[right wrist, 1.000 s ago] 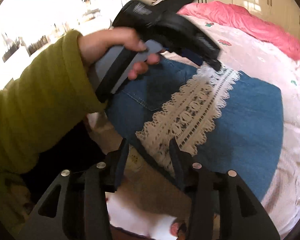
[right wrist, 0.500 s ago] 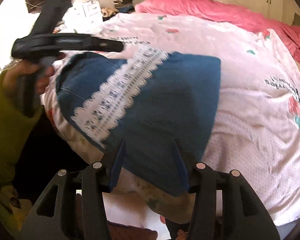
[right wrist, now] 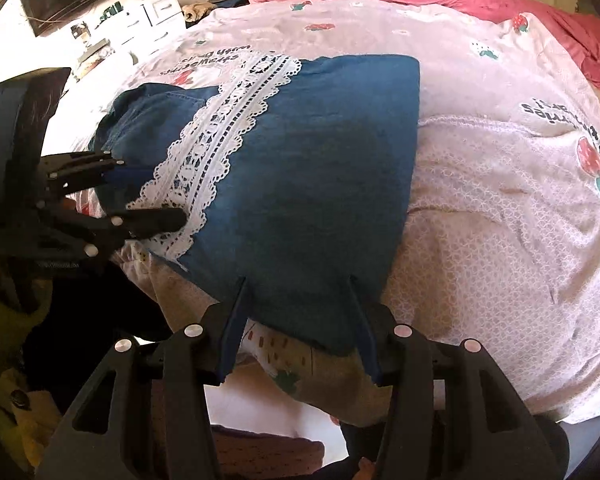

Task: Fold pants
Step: 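Open both grippers and release the folded legs onto the pants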

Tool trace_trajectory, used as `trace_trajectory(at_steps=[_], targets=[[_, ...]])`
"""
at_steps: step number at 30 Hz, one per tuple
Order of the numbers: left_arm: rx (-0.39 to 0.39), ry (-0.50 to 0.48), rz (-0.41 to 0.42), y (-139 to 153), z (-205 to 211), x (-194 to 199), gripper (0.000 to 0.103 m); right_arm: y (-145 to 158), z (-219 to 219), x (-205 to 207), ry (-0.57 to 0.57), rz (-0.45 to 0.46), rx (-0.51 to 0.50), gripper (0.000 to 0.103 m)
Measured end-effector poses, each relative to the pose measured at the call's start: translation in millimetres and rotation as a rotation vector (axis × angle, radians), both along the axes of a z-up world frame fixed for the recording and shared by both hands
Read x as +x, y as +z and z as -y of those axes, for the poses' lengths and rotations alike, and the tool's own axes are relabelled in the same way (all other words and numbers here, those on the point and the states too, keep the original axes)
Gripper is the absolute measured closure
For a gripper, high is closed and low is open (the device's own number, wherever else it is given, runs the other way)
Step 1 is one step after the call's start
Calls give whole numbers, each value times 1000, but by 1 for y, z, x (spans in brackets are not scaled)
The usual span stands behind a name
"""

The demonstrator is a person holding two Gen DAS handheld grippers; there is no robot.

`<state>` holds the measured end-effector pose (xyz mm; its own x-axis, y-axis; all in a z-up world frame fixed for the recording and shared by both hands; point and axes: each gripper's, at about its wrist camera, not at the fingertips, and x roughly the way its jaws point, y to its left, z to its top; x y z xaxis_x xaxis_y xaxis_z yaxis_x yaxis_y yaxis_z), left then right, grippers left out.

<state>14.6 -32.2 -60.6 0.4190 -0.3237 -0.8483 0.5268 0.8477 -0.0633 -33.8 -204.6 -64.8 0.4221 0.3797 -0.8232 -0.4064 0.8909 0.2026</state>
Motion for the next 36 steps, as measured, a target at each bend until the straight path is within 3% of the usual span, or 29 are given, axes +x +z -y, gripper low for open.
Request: trace_trajectory(at_steps=[5, 8, 12, 15, 18, 20, 29, 30, 32, 36], targets=[[-18, 11, 6, 7, -6, -2, 54, 7, 4, -3, -9, -5, 25, 50], [-20, 25, 19, 14, -10, -6, 46, 13, 8, -6, -21, 13, 31, 43], [-31, 73, 26, 25, -20, -7, 44, 19, 18, -6, -60, 19, 51, 42], [-39, 99, 37, 32, -29, -10, 40, 23, 27, -3, -87, -8, 98, 30], [-47, 122, 47, 39, -38, -13, 38, 30, 29, -1, -104, 1, 98, 29], [-48, 139, 55, 42, -44, -15, 34, 34, 27, 0, -108, 13, 86, 24], [-76, 267, 80, 56, -94, -23, 23, 53, 9, 7, -87, 37, 75, 23], [-81, 288, 86, 58, -103, -25, 22, 57, 4, 10, -77, 42, 76, 22], [-87, 330, 92, 60, -119, -28, 20, 65, -4, 15, -61, 59, 79, 9], [-128, 414, 60, 53, -150, -27, 17, 81, -27, 30, -12, 85, 96, 9]])
